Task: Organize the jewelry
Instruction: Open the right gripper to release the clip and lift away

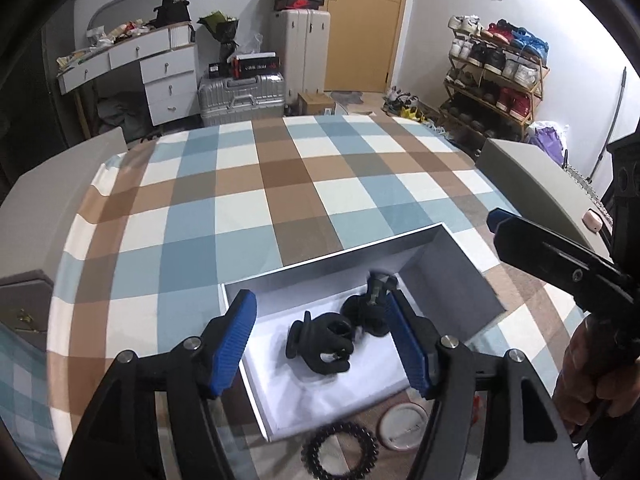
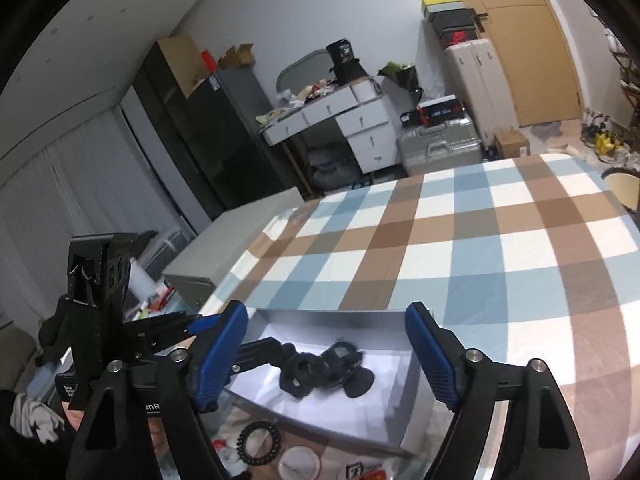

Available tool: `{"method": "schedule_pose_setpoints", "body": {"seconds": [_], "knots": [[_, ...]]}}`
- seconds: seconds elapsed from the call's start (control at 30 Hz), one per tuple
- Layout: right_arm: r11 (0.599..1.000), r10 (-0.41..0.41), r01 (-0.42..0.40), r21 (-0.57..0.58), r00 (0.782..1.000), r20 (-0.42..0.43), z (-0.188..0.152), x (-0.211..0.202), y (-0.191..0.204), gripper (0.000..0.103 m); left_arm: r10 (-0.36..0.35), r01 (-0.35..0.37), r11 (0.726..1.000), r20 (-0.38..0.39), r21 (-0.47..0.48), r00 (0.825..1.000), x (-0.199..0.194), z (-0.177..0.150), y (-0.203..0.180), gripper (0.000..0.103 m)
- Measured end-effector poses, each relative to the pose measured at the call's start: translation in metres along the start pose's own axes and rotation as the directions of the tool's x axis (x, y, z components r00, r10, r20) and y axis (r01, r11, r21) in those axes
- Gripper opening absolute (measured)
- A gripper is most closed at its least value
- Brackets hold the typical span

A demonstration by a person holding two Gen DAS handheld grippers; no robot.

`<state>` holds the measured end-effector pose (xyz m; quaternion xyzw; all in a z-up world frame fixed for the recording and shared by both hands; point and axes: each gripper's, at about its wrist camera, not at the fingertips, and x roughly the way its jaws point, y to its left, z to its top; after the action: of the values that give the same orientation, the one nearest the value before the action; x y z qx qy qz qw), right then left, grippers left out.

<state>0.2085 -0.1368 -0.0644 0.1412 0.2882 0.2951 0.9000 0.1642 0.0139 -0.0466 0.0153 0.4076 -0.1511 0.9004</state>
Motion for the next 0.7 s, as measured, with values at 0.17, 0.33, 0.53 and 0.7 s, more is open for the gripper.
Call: {"method": "schedule_pose_setpoints", "body": {"seconds": [0.17, 0.33, 0.53, 0.7], "knots": [[1.000, -0.019, 0.019, -0.005, 0.999, 0.030, -0.001, -0.021, 0.007, 0.087, 0.032, -0.033, 0.999, 0.052, 0.002, 0.998, -0.024, -0.002, -0.006, 0.063], [0.999, -0.032, 0.034, -0.029, 0.996, 0.081, -0.005, -0.047, 0.020, 0.096, 0.103, -0.106, 0.994, 0.112, 0.014, 0.988, -0.044, -0.006, -0.013, 0.076], [0.996, -0.059, 0.069, -0.059, 0.986, 0.156, -0.011, -0.076, 0.037, 0.103, 0.133, -0.134, 0.991, 0.168, -0.007, 0.977, -0.067, -0.014, -0.016, 0.079], [0.991, -0.076, 0.094, -0.100, 0.982, 0.170, -0.019, -0.090, 0.052, 0.103, 0.163, -0.161, 0.987, 0.214, -0.028, 0.963, -0.082, -0.023, -0.017, 0.083]]}}
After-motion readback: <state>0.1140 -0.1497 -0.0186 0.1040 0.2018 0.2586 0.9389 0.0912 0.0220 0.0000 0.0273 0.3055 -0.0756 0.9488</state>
